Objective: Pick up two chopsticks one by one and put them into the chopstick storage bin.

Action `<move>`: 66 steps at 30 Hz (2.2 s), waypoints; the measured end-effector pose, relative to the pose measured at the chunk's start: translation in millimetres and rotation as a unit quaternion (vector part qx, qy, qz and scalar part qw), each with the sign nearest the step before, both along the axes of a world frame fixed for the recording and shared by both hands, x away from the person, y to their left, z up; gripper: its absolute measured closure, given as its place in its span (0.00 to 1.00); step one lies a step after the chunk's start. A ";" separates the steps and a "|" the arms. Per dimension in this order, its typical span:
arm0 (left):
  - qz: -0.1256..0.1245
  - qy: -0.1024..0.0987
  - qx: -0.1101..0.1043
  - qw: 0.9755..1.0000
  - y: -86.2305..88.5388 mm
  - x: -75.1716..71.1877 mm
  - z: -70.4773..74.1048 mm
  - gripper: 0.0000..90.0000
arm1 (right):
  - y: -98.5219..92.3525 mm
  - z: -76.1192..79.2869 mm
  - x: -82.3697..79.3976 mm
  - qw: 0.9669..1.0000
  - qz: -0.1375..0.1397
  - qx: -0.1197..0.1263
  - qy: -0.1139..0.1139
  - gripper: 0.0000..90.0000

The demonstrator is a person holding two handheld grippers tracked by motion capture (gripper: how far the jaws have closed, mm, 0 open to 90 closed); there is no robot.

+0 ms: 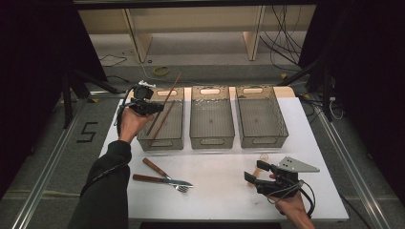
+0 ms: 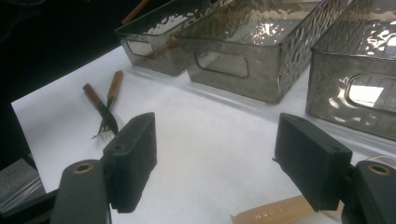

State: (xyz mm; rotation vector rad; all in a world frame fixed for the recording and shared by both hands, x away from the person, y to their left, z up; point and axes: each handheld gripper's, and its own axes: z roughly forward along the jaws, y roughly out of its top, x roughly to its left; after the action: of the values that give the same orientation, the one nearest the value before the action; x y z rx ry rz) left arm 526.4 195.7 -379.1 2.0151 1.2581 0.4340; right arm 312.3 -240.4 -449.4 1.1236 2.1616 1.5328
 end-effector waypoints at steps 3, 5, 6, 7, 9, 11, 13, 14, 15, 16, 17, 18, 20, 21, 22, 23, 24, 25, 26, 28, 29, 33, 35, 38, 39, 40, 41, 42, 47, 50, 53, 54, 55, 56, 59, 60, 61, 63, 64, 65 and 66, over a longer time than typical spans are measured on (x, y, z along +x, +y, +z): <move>-0.001 0.006 -0.006 1.000 3.9 2.1 -6.6 0.92 | 0.3 0.1 -0.1 1.000 0.001 0.000 -0.001 0.34; 0.003 0.006 -0.002 1.000 5.4 3.4 -10.4 0.92 | 0.5 -0.3 0.3 1.000 0.001 0.000 0.000 0.34; 0.005 0.009 -0.004 1.000 6.2 4.1 -12.0 0.92 | 0.6 -0.4 0.4 1.000 0.001 0.000 0.001 0.34; 0.005 0.008 -0.002 1.000 6.9 4.6 -13.2 0.92 | 0.7 -0.6 0.5 1.000 0.001 0.000 0.001 0.34; 0.007 0.009 -0.003 1.000 7.6 4.8 -15.8 0.92 | 0.8 -0.6 0.3 1.000 0.001 -0.001 0.001 0.34; 0.010 0.011 -0.004 1.000 8.5 5.0 -18.4 0.92 | 0.7 -0.7 0.5 1.000 0.001 0.000 0.001 0.34; 0.012 0.012 -0.002 1.000 8.8 5.3 -21.7 0.92 | 0.3 -0.9 0.9 1.000 -0.001 0.001 0.002 0.34; 0.013 0.011 -0.003 1.000 8.9 5.4 -23.7 0.92 | 0.1 -1.0 0.8 1.000 -0.002 0.002 0.004 0.34; 0.012 0.014 -0.004 1.000 8.2 5.3 -25.8 0.92 | -0.2 -0.9 0.8 1.000 -0.002 0.002 0.003 0.34; 0.012 0.017 -0.001 1.000 7.9 5.4 -27.5 0.92 | -0.2 -0.6 0.4 1.000 -0.003 0.002 0.003 0.34; 0.014 0.018 -0.002 1.000 8.1 6.0 -29.2 0.92 | -0.3 -0.3 0.3 1.000 -0.003 0.002 0.002 0.34; 0.017 0.020 -0.006 1.000 8.2 6.5 -31.1 0.92 | -0.4 -0.2 0.2 1.000 -0.003 0.003 0.002 0.34; 0.019 0.022 -0.006 1.000 8.6 7.3 -34.2 0.92 | -0.4 0.1 0.0 1.000 -0.004 0.002 0.002 0.34; 0.020 0.023 -0.007 1.000 9.1 7.5 -35.3 0.92 | -0.5 0.2 0.1 1.000 -0.004 0.002 0.001 0.34; 0.021 0.023 -0.010 0.999 10.2 7.7 -36.2 0.92 | -0.6 0.2 0.0 1.000 -0.005 0.002 0.001 0.34; 0.024 0.024 -0.013 0.999 10.9 8.1 -37.2 0.92 | -0.6 0.2 0.1 1.000 -0.006 0.000 0.001 0.34; 0.025 0.028 -0.014 0.999 11.3 8.4 -38.2 0.92 | -0.7 0.0 0.2 1.000 -0.008 -0.002 0.002 0.34; 0.027 0.032 -0.013 0.999 11.3 8.6 -39.1 0.91 | -0.7 -0.1 0.5 1.000 -0.009 -0.003 0.004 0.34; 0.029 0.032 -0.013 0.999 11.5 8.5 -39.6 0.91 | -0.7 -0.4 0.6 1.000 -0.010 -0.004 0.004 0.34; 0.036 0.029 -0.019 0.999 12.6 7.9 -40.0 0.86 | -0.6 -0.3 0.7 1.000 -0.012 -0.005 0.004 0.34; 0.038 0.031 -0.021 0.999 13.2 7.3 -39.5 0.81 | -0.5 -0.3 0.8 1.000 -0.014 -0.006 0.004 0.34; 0.043 0.024 -0.040 0.998 16.8 1.5 -32.2 0.66 | -0.2 -1.1 1.4 0.999 -0.030 -0.018 0.013 0.34; 0.040 0.020 -0.054 0.998 18.4 -3.7 -27.1 0.61 | -0.5 -1.2 1.1 0.999 -0.043 -0.027 0.018 0.34; 0.039 0.000 -0.087 0.995 22.6 -15.8 -19.4 0.53 | 0.1 -1.8 1.4 0.997 -0.065 -0.041 0.025 0.34; 0.035 -0.003 -0.095 0.995 24.7 -20.2 -17.8 0.51 | 0.1 -1.8 1.4 0.996 -0.070 -0.047 0.026 0.34; 0.031 -0.004 -0.098 0.995 26.1 -25.0 -16.5 0.49 | 0.3 -1.7 1.2 0.995 -0.079 -0.056 0.026 0.34; 0.027 -0.009 -0.102 0.994 27.8 -30.2 -15.1 0.46 | 0.6 -1.7 1.1 0.994 -0.085 -0.064 0.025 0.34; 0.025 -0.014 -0.112 0.993 29.5 -35.8 -13.9 0.43 | 1.2 -1.7 1.0 0.993 -0.090 -0.071 0.028 0.34; 0.005 -0.038 -0.142 0.989 36.0 -66.8 -12.0 0.37 | 5.9 -1.8 1.3 0.987 -0.115 -0.101 0.038 0.34; -0.007 -0.047 -0.147 0.988 34.4 -82.9 -13.4 0.35 | 9.4 -1.3 1.9 0.983 -0.132 -0.118 0.039 0.33; -0.019 -0.059 -0.152 0.986 29.2 -97.6 -16.2 0.34 | 12.7 -3.7 3.5 0.981 -0.140 -0.124 0.050 0.33; -0.024 -0.057 -0.150 0.987 26.9 -100.5 -17.1 0.34 | 13.9 -4.5 3.8 0.980 -0.142 -0.126 0.052 0.33; -0.024 -0.057 -0.150 0.987 24.2 -103.9 -18.3 0.33 | 15.4 -5.4 4.1 0.980 -0.145 -0.127 0.056 0.33; -0.026 -0.059 -0.153 0.986 21.1 -108.4 -20.5 0.32 | 16.6 -5.8 4.0 0.979 -0.147 -0.128 0.060 0.32; -0.046 -0.064 -0.139 0.987 13.3 -118.4 -24.6 0.30 | 20.6 -6.3 2.9 0.977 -0.156 -0.135 0.062 0.32; -0.046 -0.066 -0.150 0.985 12.8 -121.2 -25.0 0.30 | 22.3 -7.5 3.3 0.975 -0.157 -0.142 0.062 0.31; -0.049 -0.067 -0.164 0.983 12.2 -124.4 -25.9 0.29 | 23.5 -9.0 3.9 0.974 -0.157 -0.148 0.064 0.31; -0.055 -0.072 -0.162 0.983 7.7 -131.4 -29.3 0.29 | 25.0 -11.1 4.2 0.974 -0.158 -0.150 0.070 0.31; -0.057 -0.075 -0.158 0.983 5.0 -134.9 -31.7 0.28 | 25.4 -11.5 4.5 0.973 -0.159 -0.152 0.071 0.31; -0.059 -0.077 -0.159 0.982 2.5 -138.0 -34.6 0.28 | 25.4 -11.7 5.3 0.973 -0.160 -0.152 0.072 0.31; -0.061 -0.076 -0.158 0.983 0.3 -140.8 -37.5 0.28 | 25.4 -12.1 5.9 0.972 -0.163 -0.152 0.073 0.31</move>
State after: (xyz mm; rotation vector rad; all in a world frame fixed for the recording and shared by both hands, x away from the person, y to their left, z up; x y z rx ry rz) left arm 385.6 196.1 -416.7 1.7434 1.0314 0.3014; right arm 318.2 -215.0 -461.5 1.4287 2.0786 0.9700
